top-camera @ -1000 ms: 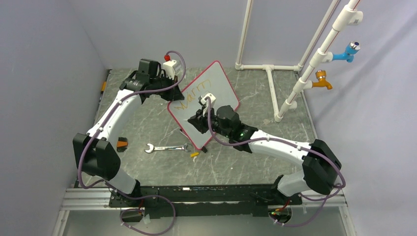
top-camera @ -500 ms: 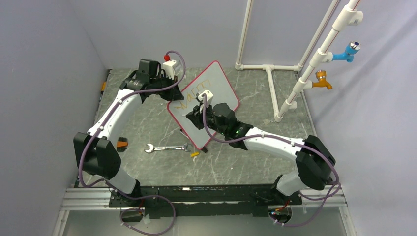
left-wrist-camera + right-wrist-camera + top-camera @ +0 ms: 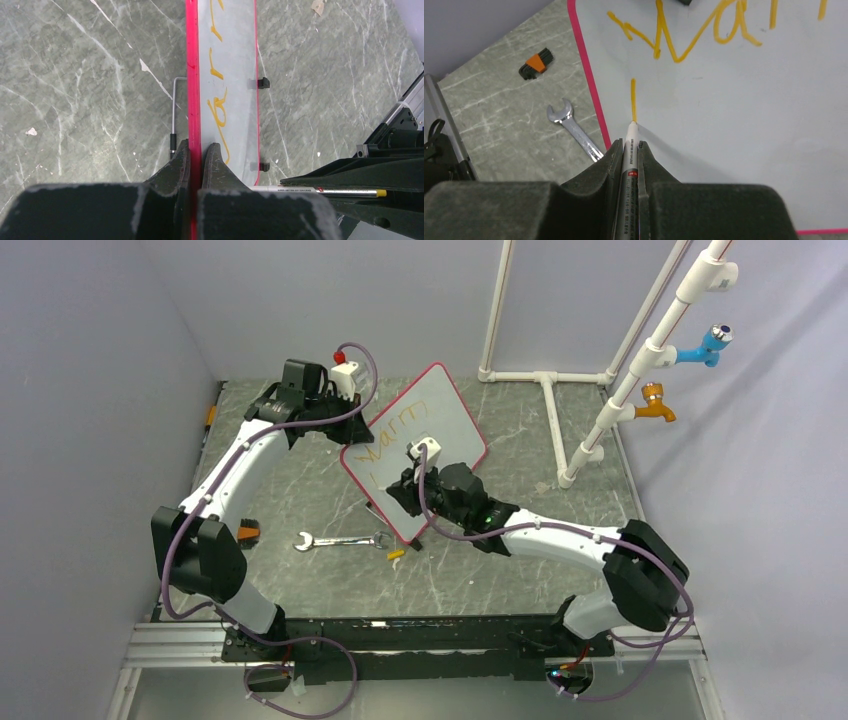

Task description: Write a sentence on the whiteboard

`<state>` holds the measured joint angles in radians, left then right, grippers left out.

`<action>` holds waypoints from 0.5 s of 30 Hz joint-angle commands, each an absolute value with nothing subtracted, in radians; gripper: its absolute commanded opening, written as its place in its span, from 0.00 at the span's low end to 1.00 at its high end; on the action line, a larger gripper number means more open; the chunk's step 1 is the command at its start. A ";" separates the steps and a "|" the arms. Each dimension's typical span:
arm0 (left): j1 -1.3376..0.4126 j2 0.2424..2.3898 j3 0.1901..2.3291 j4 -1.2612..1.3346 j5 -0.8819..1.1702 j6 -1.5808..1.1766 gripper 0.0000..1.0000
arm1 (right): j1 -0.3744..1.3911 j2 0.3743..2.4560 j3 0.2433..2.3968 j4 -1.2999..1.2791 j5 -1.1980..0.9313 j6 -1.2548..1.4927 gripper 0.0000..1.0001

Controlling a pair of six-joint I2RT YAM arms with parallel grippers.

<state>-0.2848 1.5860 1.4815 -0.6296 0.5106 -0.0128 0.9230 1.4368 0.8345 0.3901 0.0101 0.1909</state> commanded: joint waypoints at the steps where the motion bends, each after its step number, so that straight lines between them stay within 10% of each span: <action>1: -0.294 1.637 1.453 -0.729 0.277 0.127 0.00 | 0.933 1.401 0.810 0.405 0.017 0.212 0.00; 15: -0.295 1.642 1.458 -0.732 0.283 0.129 0.00 | 0.936 1.437 0.912 0.367 0.064 0.159 0.00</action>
<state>-0.2852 1.5879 1.4853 -0.6323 0.5114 -0.0132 0.9314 1.4284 0.8383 0.3618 0.0292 0.1898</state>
